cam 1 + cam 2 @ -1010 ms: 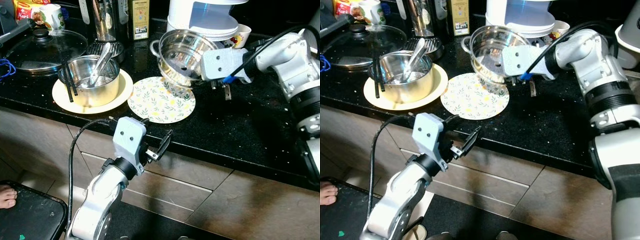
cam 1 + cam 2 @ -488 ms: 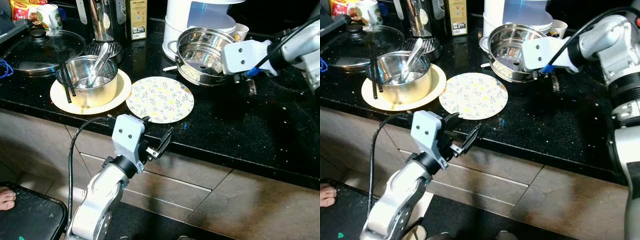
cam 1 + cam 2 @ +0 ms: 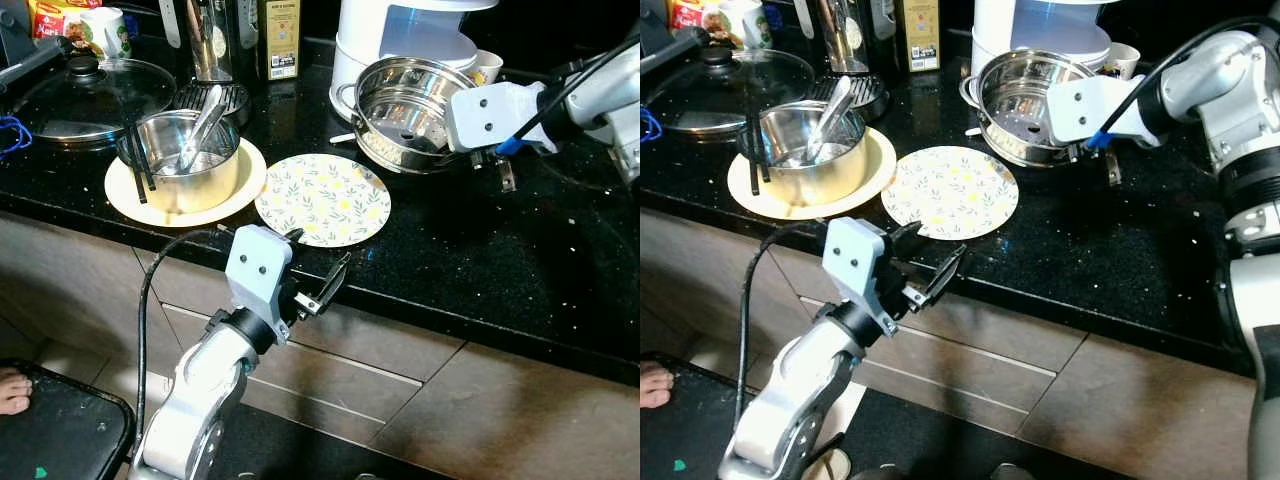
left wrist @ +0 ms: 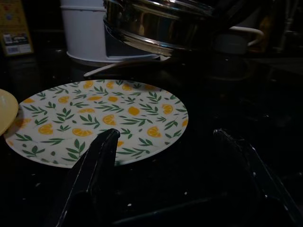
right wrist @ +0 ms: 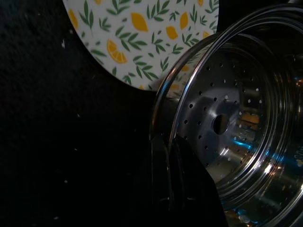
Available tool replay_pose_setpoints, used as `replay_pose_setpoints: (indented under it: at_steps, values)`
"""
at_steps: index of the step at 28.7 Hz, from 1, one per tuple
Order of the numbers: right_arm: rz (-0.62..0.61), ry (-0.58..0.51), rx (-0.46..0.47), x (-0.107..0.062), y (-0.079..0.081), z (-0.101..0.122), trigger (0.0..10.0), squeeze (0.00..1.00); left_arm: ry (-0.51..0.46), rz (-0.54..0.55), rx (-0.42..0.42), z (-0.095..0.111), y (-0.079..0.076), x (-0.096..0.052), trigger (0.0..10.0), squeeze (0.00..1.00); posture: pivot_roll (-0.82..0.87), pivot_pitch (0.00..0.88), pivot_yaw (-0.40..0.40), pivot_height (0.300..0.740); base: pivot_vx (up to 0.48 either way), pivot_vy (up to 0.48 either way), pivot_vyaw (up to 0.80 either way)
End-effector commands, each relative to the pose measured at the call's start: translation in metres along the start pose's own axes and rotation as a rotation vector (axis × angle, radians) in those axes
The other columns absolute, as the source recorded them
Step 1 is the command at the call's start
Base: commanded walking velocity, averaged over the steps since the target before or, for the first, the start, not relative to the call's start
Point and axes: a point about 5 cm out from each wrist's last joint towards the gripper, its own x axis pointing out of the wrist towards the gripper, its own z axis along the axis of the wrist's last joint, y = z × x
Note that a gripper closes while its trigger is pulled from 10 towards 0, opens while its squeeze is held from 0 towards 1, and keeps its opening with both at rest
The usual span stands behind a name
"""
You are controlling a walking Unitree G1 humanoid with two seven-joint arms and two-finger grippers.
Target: Kitchen organization
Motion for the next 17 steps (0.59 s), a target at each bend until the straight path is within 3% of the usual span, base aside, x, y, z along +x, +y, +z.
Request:
replay_pose_setpoints:
  at_steps: [1,14,17]
  values:
    - [-0.029,0.011,0.003,-0.0025,-0.0013,-0.0026,10.0,0.00,-0.006,-0.024,-0.018,0.0025,-0.0049,0.0006,10.0,0.00,0.05,0.033,-0.065,0.740,0.000,-0.345,0.00]
    - [-0.049,-0.016,0.027,-0.0024,-0.0028,-0.0014,10.0,0.00,0.002,-0.025,-0.021,0.0017,-0.0046,-0.0002,10.0,0.00,0.04,0.039,-0.063,0.740,0.000,-0.381,0.00]
    - [-0.042,-0.015,0.032,-0.0023,-0.0024,-0.0017,10.0,0.00,0.002,-0.025,-0.023,0.0017,-0.0050,0.0000,10.0,0.00,0.04,0.041,-0.063,0.740,0.000,-0.384,-0.80]
